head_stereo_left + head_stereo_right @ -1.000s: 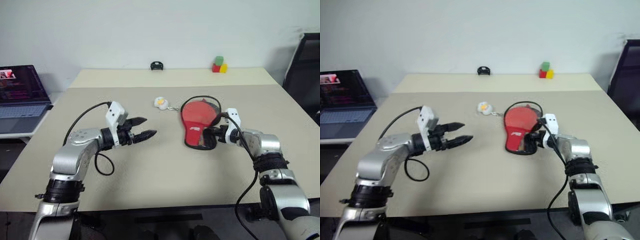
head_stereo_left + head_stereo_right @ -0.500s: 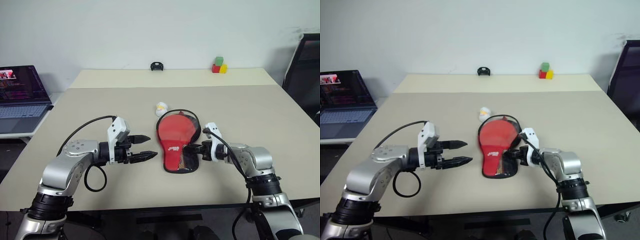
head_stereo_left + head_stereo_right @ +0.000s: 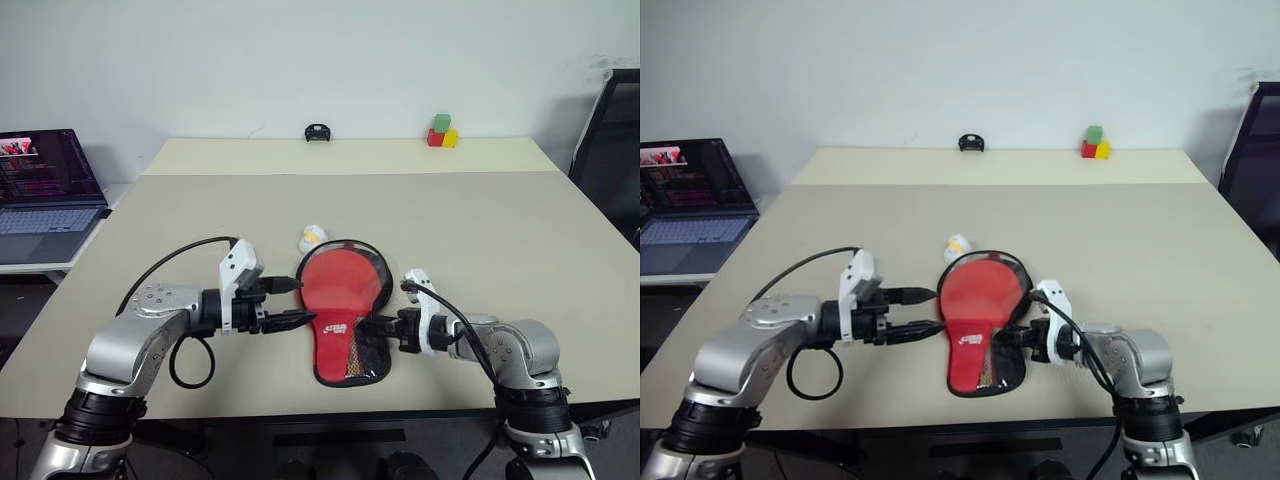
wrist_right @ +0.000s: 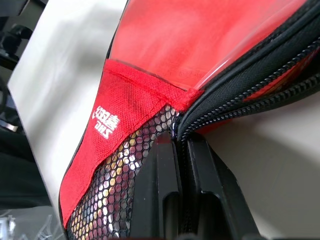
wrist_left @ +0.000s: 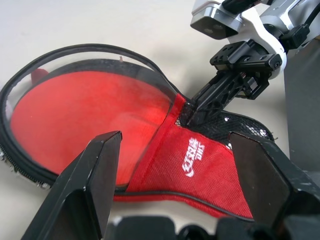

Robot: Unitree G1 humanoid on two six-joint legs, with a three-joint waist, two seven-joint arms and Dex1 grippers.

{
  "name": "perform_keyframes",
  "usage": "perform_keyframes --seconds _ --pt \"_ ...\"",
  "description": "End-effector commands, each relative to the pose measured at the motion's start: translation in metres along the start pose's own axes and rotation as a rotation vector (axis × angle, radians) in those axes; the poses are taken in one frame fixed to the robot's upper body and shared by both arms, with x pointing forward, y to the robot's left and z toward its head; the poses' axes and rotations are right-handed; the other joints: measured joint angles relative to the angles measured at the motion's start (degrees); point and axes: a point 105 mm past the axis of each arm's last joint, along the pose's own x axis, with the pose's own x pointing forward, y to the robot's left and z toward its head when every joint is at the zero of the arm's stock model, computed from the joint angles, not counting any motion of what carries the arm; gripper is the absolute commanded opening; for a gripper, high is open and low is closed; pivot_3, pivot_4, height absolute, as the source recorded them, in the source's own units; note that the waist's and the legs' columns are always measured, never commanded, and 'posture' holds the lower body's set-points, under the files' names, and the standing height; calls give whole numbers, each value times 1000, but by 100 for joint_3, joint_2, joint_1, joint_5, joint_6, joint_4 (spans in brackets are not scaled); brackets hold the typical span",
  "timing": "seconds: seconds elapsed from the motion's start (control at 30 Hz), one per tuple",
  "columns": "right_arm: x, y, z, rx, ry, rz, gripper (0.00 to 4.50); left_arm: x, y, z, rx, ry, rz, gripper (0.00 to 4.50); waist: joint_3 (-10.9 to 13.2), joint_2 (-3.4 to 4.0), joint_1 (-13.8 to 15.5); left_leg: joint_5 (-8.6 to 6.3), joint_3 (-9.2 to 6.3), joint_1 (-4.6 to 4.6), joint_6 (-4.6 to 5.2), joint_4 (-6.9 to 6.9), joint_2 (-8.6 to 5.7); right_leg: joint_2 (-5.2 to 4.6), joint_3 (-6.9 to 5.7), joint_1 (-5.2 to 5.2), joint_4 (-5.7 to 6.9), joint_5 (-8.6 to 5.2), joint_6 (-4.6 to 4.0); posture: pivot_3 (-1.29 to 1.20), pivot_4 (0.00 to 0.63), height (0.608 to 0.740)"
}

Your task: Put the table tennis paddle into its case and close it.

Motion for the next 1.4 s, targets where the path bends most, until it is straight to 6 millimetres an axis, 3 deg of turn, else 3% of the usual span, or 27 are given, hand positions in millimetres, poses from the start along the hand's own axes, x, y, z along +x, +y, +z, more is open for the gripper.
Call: perform_keyframes --seconds 0.03,0.63,1.27,1.4 --pt "-3 12 -3 12 -10 31 20 0 -4 10 43 -19 -15 3737 0 0 2 0 0 0 0 0 0 0 0 0 0 0 0 0 150 740" --pt "-27 -6 -22 152 -47 -118 20 2 -3 10 47 -19 -18 3737 0 0 125 0 -2 0 0 -1 -2 -1 -6 7 -6 -1 0 0 150 740" --pt "-21 13 -29 179 -39 -70 20 4 -3 9 52 -20 -19 3737 0 0 109 0 -2 2 0 -8 -1 0 -6 6 -5 -2 -1 0 150 740" --pt "-22 10 -28 177 -46 -91 1041 5 -3 8 52 -19 -20 3737 0 0 107 0 -2 3 0 -13 -1 0 -6 5 -6 -2 -1 0 150 740"
